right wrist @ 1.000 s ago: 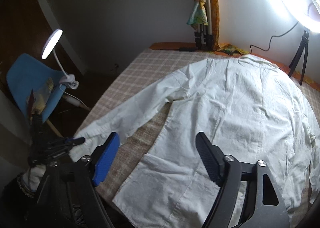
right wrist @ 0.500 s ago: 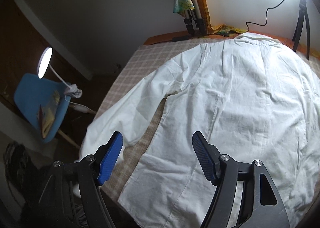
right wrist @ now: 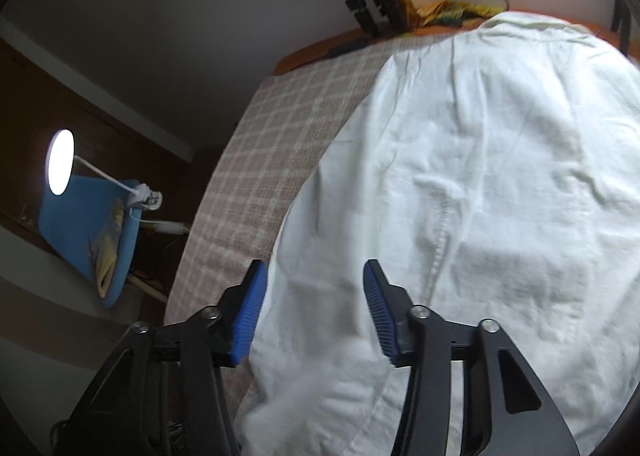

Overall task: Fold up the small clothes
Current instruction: 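Carry the held sleeve with the left gripper across the shirt back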

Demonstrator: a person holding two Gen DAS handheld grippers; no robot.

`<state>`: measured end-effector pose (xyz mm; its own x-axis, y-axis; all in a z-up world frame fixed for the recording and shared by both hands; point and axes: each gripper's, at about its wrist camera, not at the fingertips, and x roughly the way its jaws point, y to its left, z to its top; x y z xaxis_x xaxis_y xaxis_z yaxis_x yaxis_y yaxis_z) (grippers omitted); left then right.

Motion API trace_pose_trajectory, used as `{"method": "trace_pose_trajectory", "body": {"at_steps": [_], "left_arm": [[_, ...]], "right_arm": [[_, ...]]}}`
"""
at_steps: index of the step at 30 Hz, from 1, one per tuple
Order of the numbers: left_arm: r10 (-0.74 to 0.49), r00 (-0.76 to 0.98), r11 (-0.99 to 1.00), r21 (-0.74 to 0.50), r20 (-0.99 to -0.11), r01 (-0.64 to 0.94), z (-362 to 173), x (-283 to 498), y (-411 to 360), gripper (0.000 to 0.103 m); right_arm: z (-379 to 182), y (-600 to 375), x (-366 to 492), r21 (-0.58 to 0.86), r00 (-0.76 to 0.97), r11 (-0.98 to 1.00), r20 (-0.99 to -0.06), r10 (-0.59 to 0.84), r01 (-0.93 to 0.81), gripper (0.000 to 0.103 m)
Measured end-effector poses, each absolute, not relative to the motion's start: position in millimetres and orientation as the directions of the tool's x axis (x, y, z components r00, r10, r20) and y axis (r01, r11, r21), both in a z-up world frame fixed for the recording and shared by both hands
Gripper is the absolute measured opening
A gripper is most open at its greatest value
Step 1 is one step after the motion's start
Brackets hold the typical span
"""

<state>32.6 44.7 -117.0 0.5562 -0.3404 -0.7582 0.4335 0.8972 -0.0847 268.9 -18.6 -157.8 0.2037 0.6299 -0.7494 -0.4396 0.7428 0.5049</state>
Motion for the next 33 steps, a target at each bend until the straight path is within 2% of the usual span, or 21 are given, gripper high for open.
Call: {"method": "trace_pose_trajectory", "body": {"at_steps": [1, 2, 3, 5, 8, 10, 13, 16, 20, 22, 25, 26, 28, 29, 30, 33], "left_arm": [[-0.336, 0.551, 0.896, -0.079, -0.763, 0.437, -118.0, 32.2, 43.6, 0.011], [-0.333, 0.546, 0.896, -0.077, -0.769, 0.438, -119.4, 32.1, 42.4, 0.025], [-0.333, 0.540, 0.895, -0.080, -0.773, 0.438, -119.7, 31.4, 42.7, 0.033], [-0.343, 0.531, 0.893, -0.093, -0.775, 0.441, -118.3, 28.0, 47.4, 0.035], [-0.359, 0.530, 0.896, -0.124, -0.768, 0.427, -113.2, 21.7, 60.7, 0.045], [-0.345, 0.545, 0.909, -0.126, -0.765, 0.398, -111.1, 20.0, 70.7, 0.045], [-0.318, 0.546, 0.936, -0.162, -0.775, 0.314, -116.2, 25.4, 91.7, 0.041], [-0.342, 0.501, 0.934, -0.230, -0.795, 0.272, -126.8, 32.7, 100.5, 0.037], [-0.366, 0.425, 0.925, -0.271, -0.828, 0.268, -143.2, 37.5, 95.7, 0.037], [-0.372, 0.395, 0.921, -0.281, -0.840, 0.270, -149.8, 37.2, 91.0, 0.037], [-0.377, 0.366, 0.916, -0.286, -0.851, 0.281, -157.3, 34.6, 84.0, 0.037], [-0.375, 0.361, 0.917, -0.284, -0.854, 0.281, -159.6, 34.6, 82.8, 0.033], [-0.376, 0.350, 0.917, -0.291, -0.858, 0.272, -164.0, 35.2, 81.8, 0.021], [-0.369, 0.360, 0.921, -0.285, -0.857, 0.266, -164.8, 35.7, 81.5, 0.014], [-0.369, 0.363, 0.921, -0.284, -0.856, 0.266, -164.5, 36.2, 82.2, 0.002], [-0.385, 0.379, 0.917, -0.303, -0.841, 0.260, -159.9, 35.8, 85.0, 0.000]], "right_arm": [[-161.8, -14.4, 268.8, 0.477, 0.204, 0.759, -0.771, 0.603, -0.443, 0.035], [-165.2, -11.5, 268.9, 0.445, 0.205, 0.776, -0.793, 0.573, -0.447, 0.027], [-167.8, -10.3, 268.9, 0.424, 0.208, 0.786, -0.806, 0.554, -0.450, 0.026], [-169.4, -11.4, 266.2, 0.409, 0.211, 0.791, -0.813, 0.542, -0.456, 0.026], [-169.0, -20.6, 257.8, 0.421, 0.208, 0.778, -0.802, 0.560, -0.467, 0.026], [-167.7, -25.0, 246.9, 0.427, 0.199, 0.765, -0.797, 0.571, -0.483, 0.026], [-170.6, -22.9, 227.4, 0.415, 0.174, 0.740, -0.801, 0.573, -0.530, 0.026], [-175.6, -19.8, 208.1, 0.398, 0.156, 0.723, -0.809, 0.567, -0.565, 0.026], [-180.3, -19.7, 181.0, 0.306, 0.196, 0.749, -0.844, 0.499, -0.588, 0.027], [-180.0, -26.7, 171.3, 0.303, 0.200, 0.755, -0.846, 0.494, -0.581, 0.027], [-179.9, -37.3, 158.9, 0.305, 0.202, 0.763, -0.848, 0.490, -0.570, 0.033], [-179.5, -40.2, 154.3, 0.305, 0.200, 0.762, -0.849, 0.490, -0.571, 0.037], [-179.8, -43.7, 145.8, 0.308, 0.189, 0.758, -0.852, 0.489, -0.575, 0.038], [-180.5, -43.2, 142.8, 0.312, 0.181, 0.755, -0.852, 0.491, -0.577, 0.038], [-181.3, -42.3, 139.3, 0.317, 0.170, 0.749, -0.853, 0.493, -0.581, 0.038], [-185.5, -35.9, 130.1, 0.297, 0.161, 0.738, -0.863, 0.479, -0.606, 0.038]]}}
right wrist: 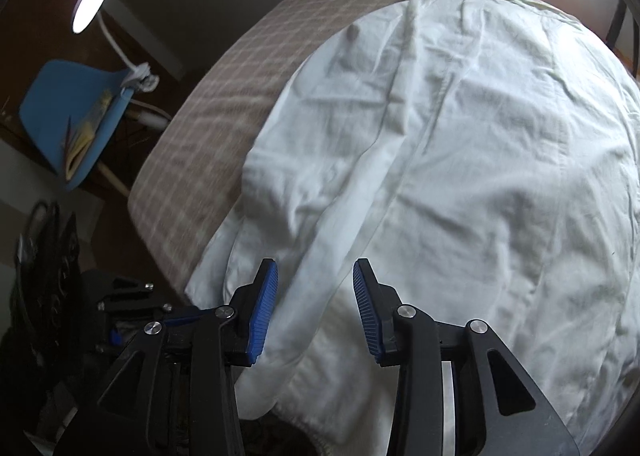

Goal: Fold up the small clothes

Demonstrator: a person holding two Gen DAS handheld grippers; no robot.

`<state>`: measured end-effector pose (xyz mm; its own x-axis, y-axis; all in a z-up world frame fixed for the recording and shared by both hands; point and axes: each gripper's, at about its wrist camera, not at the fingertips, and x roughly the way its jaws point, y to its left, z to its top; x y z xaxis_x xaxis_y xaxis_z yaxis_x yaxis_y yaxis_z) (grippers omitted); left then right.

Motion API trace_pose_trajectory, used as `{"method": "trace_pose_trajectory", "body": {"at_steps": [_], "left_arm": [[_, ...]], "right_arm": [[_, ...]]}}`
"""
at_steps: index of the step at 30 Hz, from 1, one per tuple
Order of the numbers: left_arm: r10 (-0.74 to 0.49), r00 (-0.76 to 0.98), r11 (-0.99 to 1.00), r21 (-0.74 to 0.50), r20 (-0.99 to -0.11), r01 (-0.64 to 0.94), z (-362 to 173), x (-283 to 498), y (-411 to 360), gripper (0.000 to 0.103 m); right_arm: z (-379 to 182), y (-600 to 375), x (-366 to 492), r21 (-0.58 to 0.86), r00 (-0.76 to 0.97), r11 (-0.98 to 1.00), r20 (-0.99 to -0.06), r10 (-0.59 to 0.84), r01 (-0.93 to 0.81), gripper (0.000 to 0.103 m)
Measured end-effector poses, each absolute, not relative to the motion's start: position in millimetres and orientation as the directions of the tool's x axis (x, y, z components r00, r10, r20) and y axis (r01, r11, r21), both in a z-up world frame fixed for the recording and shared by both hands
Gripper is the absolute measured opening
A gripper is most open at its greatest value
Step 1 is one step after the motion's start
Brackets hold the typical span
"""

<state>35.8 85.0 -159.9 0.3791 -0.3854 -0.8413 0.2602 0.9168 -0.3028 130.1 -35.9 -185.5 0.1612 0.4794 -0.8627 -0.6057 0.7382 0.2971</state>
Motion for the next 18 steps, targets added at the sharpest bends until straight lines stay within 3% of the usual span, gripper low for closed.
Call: {"method": "trace_pose_trajectory", "body": {"at_steps": [2, 3, 5, 9, 14, 16, 18], "left_arm": [[-0.384, 0.396, 0.918, -0.298, -0.834, 0.262, -155.8, 34.6, 81.8, 0.000], [-0.382, 0.405, 0.919, -0.295, -0.831, 0.262, -152.7, 33.0, 82.9, 0.000], [-0.381, 0.424, 0.920, -0.293, -0.821, 0.260, -143.7, 28.7, 87.5, 0.000], [-0.358, 0.475, 0.931, -0.272, -0.804, 0.241, -125.7, 17.8, 100.9, 0.000], [-0.313, 0.459, 0.947, -0.237, -0.831, 0.218, -135.6, 15.5, 106.3, 0.001], [-0.298, 0.454, 0.951, -0.222, -0.840, 0.214, -139.6, 15.8, 105.2, 0.008], [-0.279, 0.475, 0.958, -0.207, -0.835, 0.199, -136.5, 15.0, 107.2, 0.041]], "right_arm": [[-191.2, -31.1, 128.0, 0.289, 0.151, 0.735, -0.870, 0.469, -0.613, 0.032], [-194.7, -29.7, 128.2, 0.296, 0.140, 0.736, -0.873, 0.467, -0.609, 0.016], [-198.8, -33.4, 130.8, 0.376, 0.097, 0.727, -0.851, 0.516, -0.575, 0.007], [-197.3, -50.8, 133.9, 0.562, 0.043, 0.666, -0.748, 0.662, -0.491, 0.007], [-210.3, -54.4, 126.0, 0.454, 0.076, 0.735, -0.824, 0.561, -0.504, 0.007], [-209.4, -50.3, 119.7, 0.386, 0.106, 0.751, -0.852, 0.513, -0.535, 0.011], [-202.5, -47.5, 114.1, 0.336, 0.134, 0.754, -0.864, 0.485, -0.564, 0.011]]}}
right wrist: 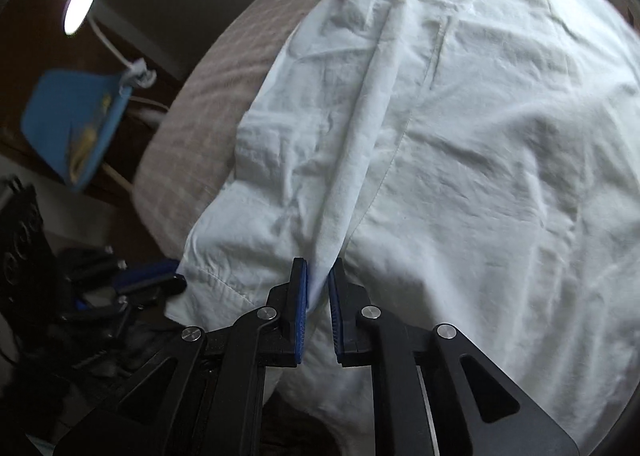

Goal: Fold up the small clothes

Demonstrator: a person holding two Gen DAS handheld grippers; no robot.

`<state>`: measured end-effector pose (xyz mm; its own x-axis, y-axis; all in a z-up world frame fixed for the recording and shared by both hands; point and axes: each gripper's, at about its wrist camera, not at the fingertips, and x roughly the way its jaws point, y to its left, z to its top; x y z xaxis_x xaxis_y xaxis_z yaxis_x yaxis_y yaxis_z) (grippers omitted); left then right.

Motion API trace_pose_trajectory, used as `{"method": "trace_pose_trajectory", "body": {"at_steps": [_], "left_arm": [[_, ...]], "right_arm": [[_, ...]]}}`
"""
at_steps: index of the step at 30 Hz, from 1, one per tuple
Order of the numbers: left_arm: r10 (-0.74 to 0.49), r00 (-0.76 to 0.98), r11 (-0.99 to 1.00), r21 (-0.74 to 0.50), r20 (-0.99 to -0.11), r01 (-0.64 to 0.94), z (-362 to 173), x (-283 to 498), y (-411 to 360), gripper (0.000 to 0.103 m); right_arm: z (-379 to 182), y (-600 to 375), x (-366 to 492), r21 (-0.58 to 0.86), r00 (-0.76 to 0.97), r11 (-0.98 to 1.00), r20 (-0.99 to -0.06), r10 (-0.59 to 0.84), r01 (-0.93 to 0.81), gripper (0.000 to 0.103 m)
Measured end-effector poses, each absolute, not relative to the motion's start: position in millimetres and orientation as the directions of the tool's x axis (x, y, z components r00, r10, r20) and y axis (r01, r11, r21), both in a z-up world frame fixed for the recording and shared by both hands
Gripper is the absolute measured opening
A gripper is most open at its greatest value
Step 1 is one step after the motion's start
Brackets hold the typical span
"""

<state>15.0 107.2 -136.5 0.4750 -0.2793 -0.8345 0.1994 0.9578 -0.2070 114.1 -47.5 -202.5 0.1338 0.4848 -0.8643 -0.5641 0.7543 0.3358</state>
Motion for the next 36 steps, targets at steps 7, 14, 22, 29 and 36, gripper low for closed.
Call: {"method": "trace_pose_trajectory", "body": {"at_steps": [7, 14, 22, 29, 36], "left_arm": [[-0.290, 0.491, 0.956, -0.270, -0.821, 0.114, -143.6, 21.2, 128.1, 0.051], [-0.350, 0.439, 0.933, -0.349, -0.827, 0.088, -166.3, 31.6, 131.9, 0.039], [-0.460, 0.426, 0.878, -0.471, -0.779, 0.085, -170.9, 36.9, 140.8, 0.003], [-0.501, 0.428, 0.857, -0.499, -0.752, 0.126, -162.2, 37.8, 137.3, 0.002], [-0.489, 0.438, 0.869, -0.463, -0.754, 0.173, -150.8, 34.2, 120.4, 0.001]], "right_arm": [[-145.2, -42.9, 118.7, 0.297, 0.236, 0.730, -0.814, 0.531, -0.615, 0.041], [-131.1, -1.7, 166.0, 0.370, 0.227, 0.736, -0.789, 0.571, -0.567, 0.043], [-160.2, 49.9, 217.8, 0.336, 0.250, 0.809, -0.832, 0.495, -0.483, 0.043], [-196.7, 76.7, 238.1, 0.256, 0.249, 0.856, -0.884, 0.395, -0.449, 0.043], [-201.8, 99.6, 244.7, 0.170, 0.272, 0.861, -0.904, 0.330, -0.480, 0.049]]}}
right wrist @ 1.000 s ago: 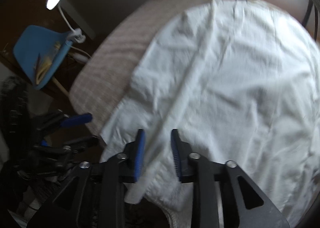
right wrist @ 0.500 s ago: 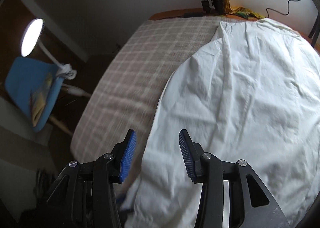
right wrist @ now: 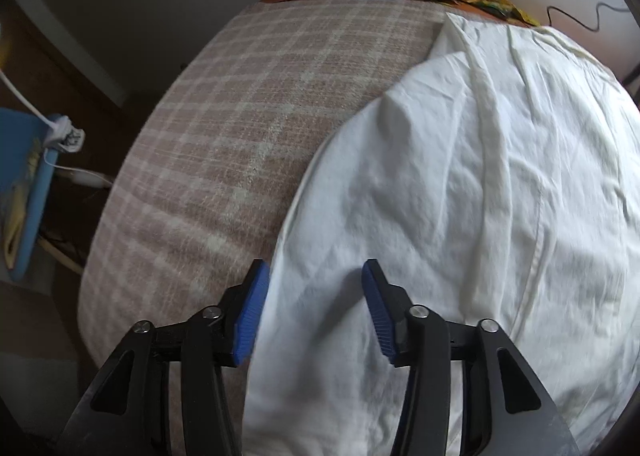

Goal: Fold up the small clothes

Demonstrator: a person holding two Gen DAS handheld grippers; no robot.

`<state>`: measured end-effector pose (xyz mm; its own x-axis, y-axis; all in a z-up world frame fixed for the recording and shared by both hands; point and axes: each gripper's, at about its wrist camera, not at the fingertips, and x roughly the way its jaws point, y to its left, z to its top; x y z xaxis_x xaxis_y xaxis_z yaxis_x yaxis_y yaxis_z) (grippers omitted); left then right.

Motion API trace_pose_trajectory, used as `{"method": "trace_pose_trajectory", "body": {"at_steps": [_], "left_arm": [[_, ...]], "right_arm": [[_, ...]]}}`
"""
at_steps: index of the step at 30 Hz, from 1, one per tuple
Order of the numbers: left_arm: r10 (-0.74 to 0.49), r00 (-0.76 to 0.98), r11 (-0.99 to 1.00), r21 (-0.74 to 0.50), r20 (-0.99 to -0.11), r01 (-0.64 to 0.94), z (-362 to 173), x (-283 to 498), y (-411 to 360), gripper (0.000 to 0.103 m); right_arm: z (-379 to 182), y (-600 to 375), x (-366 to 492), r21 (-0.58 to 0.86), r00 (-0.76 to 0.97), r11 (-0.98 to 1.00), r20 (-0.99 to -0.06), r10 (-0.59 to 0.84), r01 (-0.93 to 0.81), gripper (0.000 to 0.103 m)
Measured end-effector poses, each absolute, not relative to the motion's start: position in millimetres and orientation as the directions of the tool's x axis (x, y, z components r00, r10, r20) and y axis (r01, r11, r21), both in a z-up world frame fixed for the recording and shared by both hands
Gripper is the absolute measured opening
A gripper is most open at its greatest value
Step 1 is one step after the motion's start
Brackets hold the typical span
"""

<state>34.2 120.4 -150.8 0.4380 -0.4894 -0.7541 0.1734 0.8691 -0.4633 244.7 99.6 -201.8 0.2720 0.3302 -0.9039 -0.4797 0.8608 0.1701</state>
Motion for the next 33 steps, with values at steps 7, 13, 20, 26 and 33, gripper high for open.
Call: {"method": "trace_pose_trajectory", "body": {"at_steps": [7, 13, 20, 26, 33], "left_arm": [[-0.439, 0.457, 0.898, -0.387, -0.774, 0.207, -144.4, 30.3, 107.5, 0.002], [-0.425, 0.462, 0.905, -0.367, -0.779, 0.213, -144.2, 29.8, 103.2, 0.001], [-0.415, 0.465, 0.910, -0.359, -0.782, 0.209, -146.4, 29.9, 103.4, 0.001], [-0.414, 0.469, 0.910, -0.356, -0.780, 0.211, -145.9, 29.7, 104.4, 0.001], [-0.430, 0.477, 0.903, -0.365, -0.767, 0.226, -139.0, 27.9, 102.6, 0.001]], "right_arm": [[-205.8, 115.6, 243.2, 0.039, 0.316, 0.844, -0.917, 0.242, -0.535, 0.049], [-208.1, 118.5, 242.3, -0.013, 0.345, 0.844, -0.916, 0.206, -0.537, 0.037], [-206.0, 105.7, 245.7, -0.016, 0.359, 0.850, -0.910, 0.206, -0.526, 0.017], [-205.7, 97.9, 249.5, 0.023, 0.354, 0.858, -0.905, 0.237, -0.514, 0.007], [-196.8, 79.2, 252.4, 0.148, 0.334, 0.855, -0.877, 0.346, -0.497, 0.003]]}}
